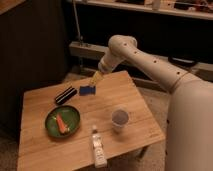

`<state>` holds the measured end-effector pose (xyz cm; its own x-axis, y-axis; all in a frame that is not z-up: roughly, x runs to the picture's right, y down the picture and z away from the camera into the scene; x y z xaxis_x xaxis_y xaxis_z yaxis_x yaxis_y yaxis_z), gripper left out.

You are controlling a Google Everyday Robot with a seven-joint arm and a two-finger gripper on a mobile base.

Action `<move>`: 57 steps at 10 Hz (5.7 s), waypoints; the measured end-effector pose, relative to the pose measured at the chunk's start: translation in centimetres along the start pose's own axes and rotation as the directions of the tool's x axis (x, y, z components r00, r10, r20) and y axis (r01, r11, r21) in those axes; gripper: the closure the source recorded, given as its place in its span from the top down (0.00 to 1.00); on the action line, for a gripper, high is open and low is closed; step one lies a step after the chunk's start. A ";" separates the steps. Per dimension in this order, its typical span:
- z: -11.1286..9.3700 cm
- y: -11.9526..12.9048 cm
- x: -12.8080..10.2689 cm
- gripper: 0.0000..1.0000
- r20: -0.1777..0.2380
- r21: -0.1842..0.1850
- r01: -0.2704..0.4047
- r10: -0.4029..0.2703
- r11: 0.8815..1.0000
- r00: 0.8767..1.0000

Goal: Place the white sponge in the ceramic cup

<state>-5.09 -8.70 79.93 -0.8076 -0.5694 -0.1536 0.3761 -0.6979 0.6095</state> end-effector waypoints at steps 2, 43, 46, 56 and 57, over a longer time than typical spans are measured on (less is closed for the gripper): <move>1.4 1.3 3.3 0.80 0.036 -0.022 0.125 -0.124 0.992 0.992; 25.0 1.4 -0.3 0.25 0.561 0.203 0.322 -0.379 0.925 0.736; 22.3 3.1 -1.6 0.01 0.512 0.196 0.234 -0.303 0.952 0.804; 13.8 4.8 -3.9 0.00 0.282 0.176 0.085 -0.133 0.981 0.950; 12.3 4.6 -3.9 0.00 0.231 0.178 0.072 -0.113 0.981 0.966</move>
<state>-5.81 -4.27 92.91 -0.9277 -0.3713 -0.0374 0.2304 -0.6487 0.7253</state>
